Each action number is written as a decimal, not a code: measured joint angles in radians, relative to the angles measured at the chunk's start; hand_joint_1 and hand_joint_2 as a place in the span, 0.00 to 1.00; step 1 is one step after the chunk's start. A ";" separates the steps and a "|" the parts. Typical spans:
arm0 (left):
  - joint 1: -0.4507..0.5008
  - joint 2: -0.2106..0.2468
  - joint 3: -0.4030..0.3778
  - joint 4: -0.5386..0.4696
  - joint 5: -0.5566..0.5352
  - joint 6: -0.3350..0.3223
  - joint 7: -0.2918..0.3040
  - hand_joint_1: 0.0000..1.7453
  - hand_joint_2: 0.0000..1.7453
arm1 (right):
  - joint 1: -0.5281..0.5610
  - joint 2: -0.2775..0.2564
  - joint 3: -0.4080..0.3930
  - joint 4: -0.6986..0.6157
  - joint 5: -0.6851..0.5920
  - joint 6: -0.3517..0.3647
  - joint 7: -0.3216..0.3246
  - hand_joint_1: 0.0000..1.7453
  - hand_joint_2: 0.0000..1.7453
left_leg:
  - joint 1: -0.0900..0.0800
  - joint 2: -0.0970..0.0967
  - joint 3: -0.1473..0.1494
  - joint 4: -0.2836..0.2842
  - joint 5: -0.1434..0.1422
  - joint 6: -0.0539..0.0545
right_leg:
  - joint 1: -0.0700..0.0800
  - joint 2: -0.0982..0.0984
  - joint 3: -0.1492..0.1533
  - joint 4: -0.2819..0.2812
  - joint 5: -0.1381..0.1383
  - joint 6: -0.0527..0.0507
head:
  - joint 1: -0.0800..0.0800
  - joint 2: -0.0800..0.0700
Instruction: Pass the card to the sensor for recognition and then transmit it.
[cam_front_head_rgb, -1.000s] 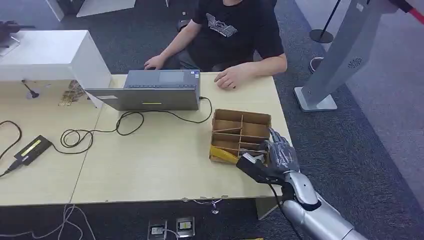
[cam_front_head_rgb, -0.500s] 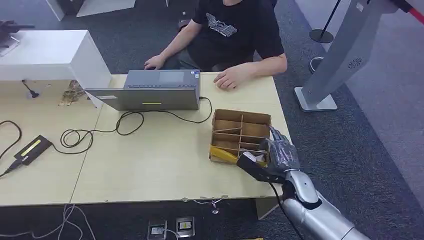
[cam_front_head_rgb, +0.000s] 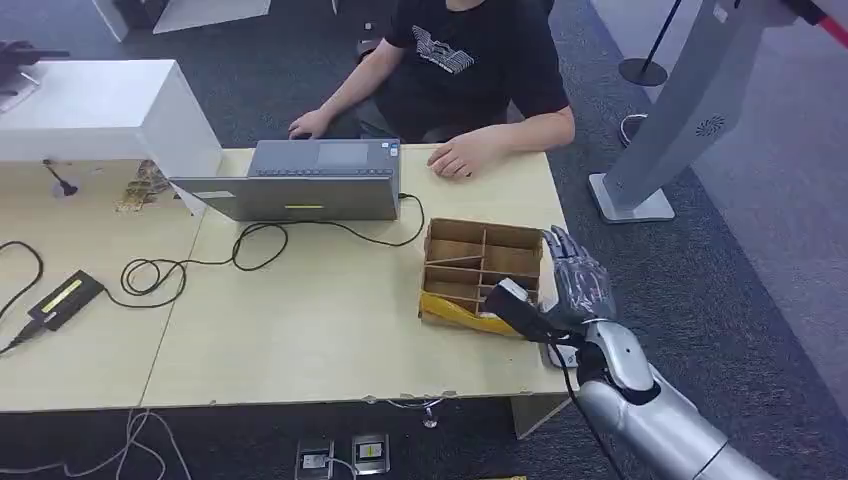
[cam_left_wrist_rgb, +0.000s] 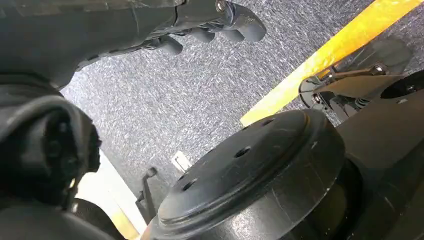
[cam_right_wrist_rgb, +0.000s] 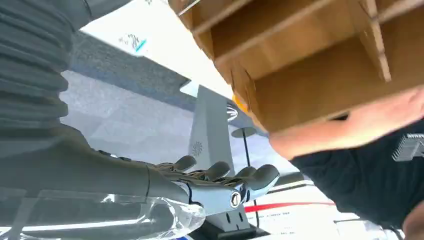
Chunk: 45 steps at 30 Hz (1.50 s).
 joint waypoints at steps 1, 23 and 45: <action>0.000 0.000 0.000 0.000 0.000 0.000 0.000 0.00 0.00 | -0.002 -0.004 -0.005 -0.016 0.000 0.012 0.004 0.00 1.00 | 0.000 0.000 0.000 0.000 0.000 0.000 | 0.000 0.000 0.000 0.000 0.000 0.000 | 0.000 0.000; 0.006 0.000 0.000 -0.002 0.019 0.000 -0.004 0.00 0.00 | 0.005 -0.026 0.042 -0.156 0.029 0.158 0.024 0.00 1.00 | 0.000 0.000 0.000 0.000 0.000 0.000 | 0.000 0.001 0.000 0.000 0.000 0.000 | 0.000 0.000; -0.103 -0.018 0.000 -0.058 -0.073 0.000 0.063 0.00 0.00 | 0.004 0.005 0.099 -0.058 0.022 0.063 0.003 0.00 1.00 | 0.000 -0.002 -0.001 0.000 0.000 0.000 | 0.000 0.000 0.000 0.000 0.000 0.000 | 0.000 0.000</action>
